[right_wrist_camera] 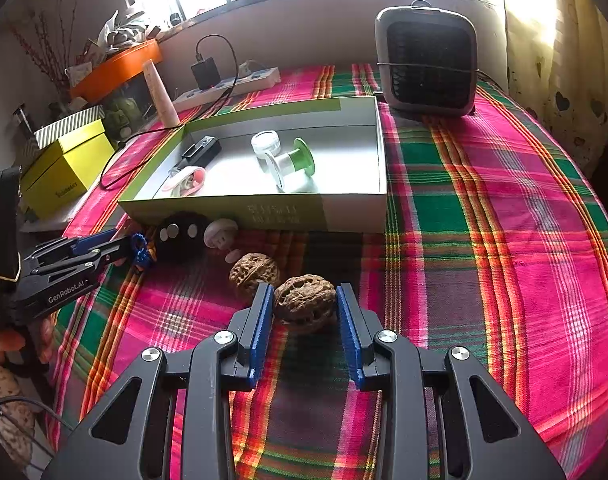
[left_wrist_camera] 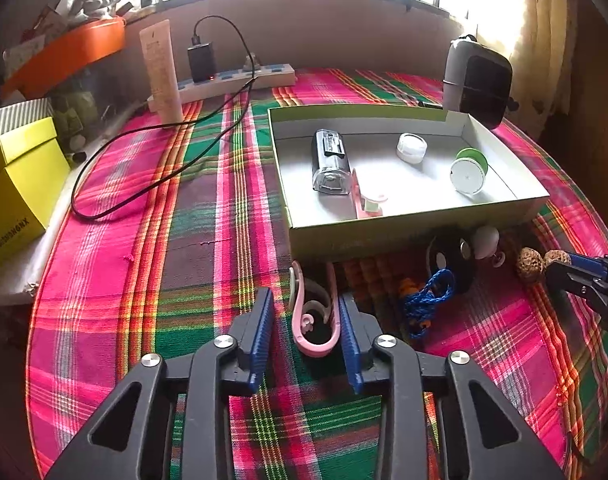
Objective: Organize objects
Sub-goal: 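Close left gripper on pink hair clip while right gripper closes on walnut, then carry pink clip in left gripper and walnut in right gripper over tray, then open left gripper to drop pink clip while right gripper releases walnut in tray, then move left gripper to blue cord toy while right gripper moves to second walnut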
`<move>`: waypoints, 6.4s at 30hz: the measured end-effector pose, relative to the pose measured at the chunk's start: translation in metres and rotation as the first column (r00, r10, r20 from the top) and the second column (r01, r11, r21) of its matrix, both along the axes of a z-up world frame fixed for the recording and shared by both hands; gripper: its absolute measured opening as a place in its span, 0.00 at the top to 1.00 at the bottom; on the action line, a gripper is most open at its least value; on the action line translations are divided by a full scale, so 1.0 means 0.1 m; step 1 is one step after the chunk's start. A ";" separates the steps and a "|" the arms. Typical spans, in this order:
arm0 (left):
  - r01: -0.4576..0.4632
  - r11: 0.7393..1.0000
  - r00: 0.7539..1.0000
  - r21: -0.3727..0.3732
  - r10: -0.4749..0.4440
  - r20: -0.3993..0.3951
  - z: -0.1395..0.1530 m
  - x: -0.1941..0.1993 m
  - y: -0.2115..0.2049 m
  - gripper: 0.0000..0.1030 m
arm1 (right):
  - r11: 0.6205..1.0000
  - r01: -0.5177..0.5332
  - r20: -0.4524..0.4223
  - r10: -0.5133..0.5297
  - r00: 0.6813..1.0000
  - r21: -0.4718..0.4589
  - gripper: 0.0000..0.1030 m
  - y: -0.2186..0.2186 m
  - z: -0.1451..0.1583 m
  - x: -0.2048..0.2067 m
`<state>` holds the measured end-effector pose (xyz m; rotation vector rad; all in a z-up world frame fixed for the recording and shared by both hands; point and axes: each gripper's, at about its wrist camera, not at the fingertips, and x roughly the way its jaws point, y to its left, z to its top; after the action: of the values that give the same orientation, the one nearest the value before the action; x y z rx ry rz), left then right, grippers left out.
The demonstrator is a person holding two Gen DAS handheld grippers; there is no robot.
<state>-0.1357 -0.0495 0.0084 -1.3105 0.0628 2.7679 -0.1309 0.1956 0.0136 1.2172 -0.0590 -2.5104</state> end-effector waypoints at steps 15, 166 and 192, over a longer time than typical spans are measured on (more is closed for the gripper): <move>0.007 1.000 1.000 -0.010 -0.007 -0.004 0.01 0.02 0.02 0.79 | 1.000 0.003 -0.003 -0.003 1.000 -0.007 0.68 0.01 0.02 0.02; 0.054 0.998 0.998 0.033 -0.053 -0.022 0.38 -0.66 0.65 0.60 | 0.999 -0.031 -0.059 0.034 0.998 0.043 0.50 -0.22 0.38 -1.10; 0.005 1.000 0.994 -0.012 -0.006 -0.107 0.47 -0.03 0.64 0.60 | 0.996 -0.026 -0.188 0.041 0.981 0.085 0.50 -0.17 0.57 -0.32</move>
<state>-0.1390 0.0142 0.0553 -1.1617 0.0886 2.8348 -0.1628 0.1789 0.0705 0.9935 0.1125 -2.6091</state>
